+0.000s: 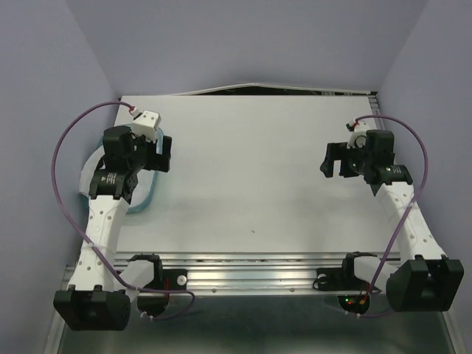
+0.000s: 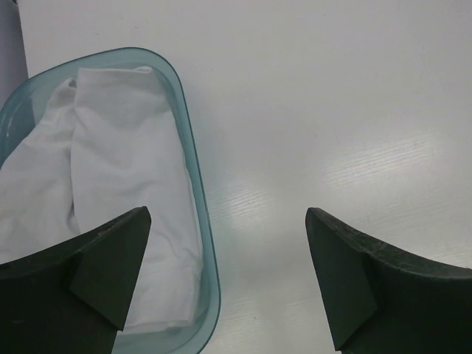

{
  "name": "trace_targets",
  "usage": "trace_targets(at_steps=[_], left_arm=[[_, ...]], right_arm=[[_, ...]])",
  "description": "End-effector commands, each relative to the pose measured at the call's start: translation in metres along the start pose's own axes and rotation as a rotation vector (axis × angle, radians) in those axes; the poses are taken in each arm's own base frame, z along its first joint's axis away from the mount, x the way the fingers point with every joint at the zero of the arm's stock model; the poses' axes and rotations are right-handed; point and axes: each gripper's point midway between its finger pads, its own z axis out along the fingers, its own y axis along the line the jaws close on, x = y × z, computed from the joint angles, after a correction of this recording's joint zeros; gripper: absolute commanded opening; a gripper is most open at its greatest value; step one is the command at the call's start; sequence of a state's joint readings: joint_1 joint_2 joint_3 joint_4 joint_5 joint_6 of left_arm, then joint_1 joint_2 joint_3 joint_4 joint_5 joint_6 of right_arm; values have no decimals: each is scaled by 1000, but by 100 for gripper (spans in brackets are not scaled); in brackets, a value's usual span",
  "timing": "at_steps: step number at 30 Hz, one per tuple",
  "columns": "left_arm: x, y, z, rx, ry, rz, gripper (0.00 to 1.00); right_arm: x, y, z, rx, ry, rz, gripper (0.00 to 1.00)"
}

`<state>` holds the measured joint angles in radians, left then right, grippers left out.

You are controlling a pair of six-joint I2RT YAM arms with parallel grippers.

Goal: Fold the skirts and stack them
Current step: Grab the skirt from the pile

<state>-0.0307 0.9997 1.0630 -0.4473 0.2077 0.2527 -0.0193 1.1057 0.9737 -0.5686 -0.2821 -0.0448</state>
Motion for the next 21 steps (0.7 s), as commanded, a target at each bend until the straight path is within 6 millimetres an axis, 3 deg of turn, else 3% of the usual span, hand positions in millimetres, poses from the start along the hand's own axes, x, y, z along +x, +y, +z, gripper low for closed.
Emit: trace_targets(at_steps=[1, 10, 13, 14, 15, 16, 18, 21], left_arm=[[-43, 15, -17, -82, -130, -6, 99], [-58, 38, 0, -132, -14, 0, 99], [-51, 71, 7, -177, 54, -36, 99], [-34, 80, 21, -169, 131, -61, 99], [-22, 103, 21, -203, 174, -107, 98], [-28, 111, 22, -181, 173, -116, 98], [-3, 134, 33, -174, 276, -132, 96], [23, 152, 49, -183, 364, -95, 95]], right_arm=[[-24, 4, -12, -12, -79, -13, 100], [-22, 3, -12, -8, -79, -26, 100], [-19, 1, -9, -7, -55, -39, 100], [-20, 0, -8, -3, -52, -37, 100], [-20, -1, -7, 2, -46, -36, 100], [-18, -2, -5, 5, -32, -31, 100], [-19, 0, -3, -11, -29, -33, 100], [-19, 1, -2, -17, -28, -33, 100]])
